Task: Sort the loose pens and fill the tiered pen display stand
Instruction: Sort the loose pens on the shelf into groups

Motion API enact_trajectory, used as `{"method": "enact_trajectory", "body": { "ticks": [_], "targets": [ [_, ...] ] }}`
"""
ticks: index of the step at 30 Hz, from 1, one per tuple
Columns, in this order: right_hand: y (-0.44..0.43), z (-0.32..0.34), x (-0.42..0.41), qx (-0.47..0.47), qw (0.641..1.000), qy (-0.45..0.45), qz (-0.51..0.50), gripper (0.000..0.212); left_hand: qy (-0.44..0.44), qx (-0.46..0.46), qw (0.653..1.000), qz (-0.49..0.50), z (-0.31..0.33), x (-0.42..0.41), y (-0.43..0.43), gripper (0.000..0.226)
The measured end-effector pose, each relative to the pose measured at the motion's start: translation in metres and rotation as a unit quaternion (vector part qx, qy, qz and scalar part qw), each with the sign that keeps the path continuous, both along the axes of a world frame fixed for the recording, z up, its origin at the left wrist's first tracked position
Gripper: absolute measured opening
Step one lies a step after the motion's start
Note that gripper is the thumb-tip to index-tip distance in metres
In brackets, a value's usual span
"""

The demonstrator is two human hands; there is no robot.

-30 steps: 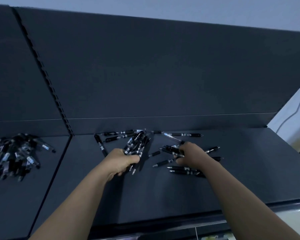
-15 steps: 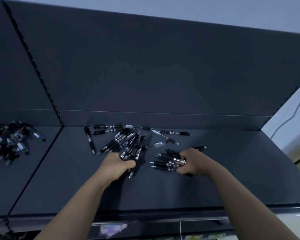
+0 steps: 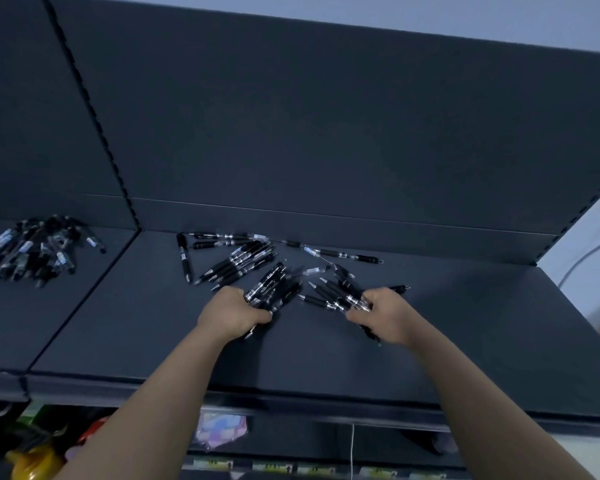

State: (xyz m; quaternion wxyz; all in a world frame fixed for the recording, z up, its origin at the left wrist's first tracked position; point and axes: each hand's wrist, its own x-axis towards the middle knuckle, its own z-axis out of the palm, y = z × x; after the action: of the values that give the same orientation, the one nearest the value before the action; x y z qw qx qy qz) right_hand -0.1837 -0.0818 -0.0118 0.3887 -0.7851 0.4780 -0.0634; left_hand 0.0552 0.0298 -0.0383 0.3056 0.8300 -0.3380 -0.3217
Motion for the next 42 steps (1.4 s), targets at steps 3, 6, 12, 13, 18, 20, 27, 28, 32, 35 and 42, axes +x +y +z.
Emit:
{"method": "enact_trajectory", "body": {
  "ticks": [3,6,12,13,18,20,27,28,32,35,42],
  "targets": [
    [0.004,0.005,0.007,0.033,0.999,-0.004,0.0,0.028,0.008,0.005,1.0,-0.015,0.003,-0.002,0.008,0.028],
    [0.013,0.012,0.025,0.029,1.0,0.005,0.01,0.024,0.082,-0.03,0.996,0.007,0.007,-0.001,0.022,0.029],
    [0.038,0.017,0.089,0.091,0.994,-0.051,0.044,0.01,0.26,-0.14,0.951,0.086,0.024,0.022,0.065,0.026],
    [0.045,0.02,0.102,0.097,0.992,-0.058,0.054,0.01,0.275,-0.155,0.943,0.102,0.028,0.027,0.074,0.02],
    [0.077,0.033,0.173,0.094,0.987,-0.08,0.104,0.01,0.316,-0.207,0.912,0.157,0.034,0.069,0.118,0.011],
    [0.094,0.036,0.208,0.106,0.983,-0.093,0.12,0.009,0.312,-0.22,0.906,0.181,0.034,0.095,0.141,0.011],
    [0.174,0.039,0.349,0.111,0.975,-0.079,0.178,0.009,0.229,-0.225,0.914,0.247,0.043,0.211,0.235,0.015],
    [0.186,0.038,0.369,0.106,0.974,-0.074,0.185,0.01,0.206,-0.215,0.922,0.248,0.045,0.229,0.249,0.016],
    [0.233,0.041,0.444,0.096,0.975,-0.057,0.194,0.008,0.102,-0.148,0.954,0.239,0.052,0.301,0.305,0.015],
    [0.259,0.039,0.493,0.087,0.976,-0.04,0.198,0.006,0.068,-0.119,0.959,0.248,0.053,0.353,0.336,0.012],
    [0.276,0.028,0.586,0.045,0.977,-0.018,0.206,0.006,0.021,-0.086,0.958,0.272,0.05,0.448,0.35,0.016]
  ]
}}
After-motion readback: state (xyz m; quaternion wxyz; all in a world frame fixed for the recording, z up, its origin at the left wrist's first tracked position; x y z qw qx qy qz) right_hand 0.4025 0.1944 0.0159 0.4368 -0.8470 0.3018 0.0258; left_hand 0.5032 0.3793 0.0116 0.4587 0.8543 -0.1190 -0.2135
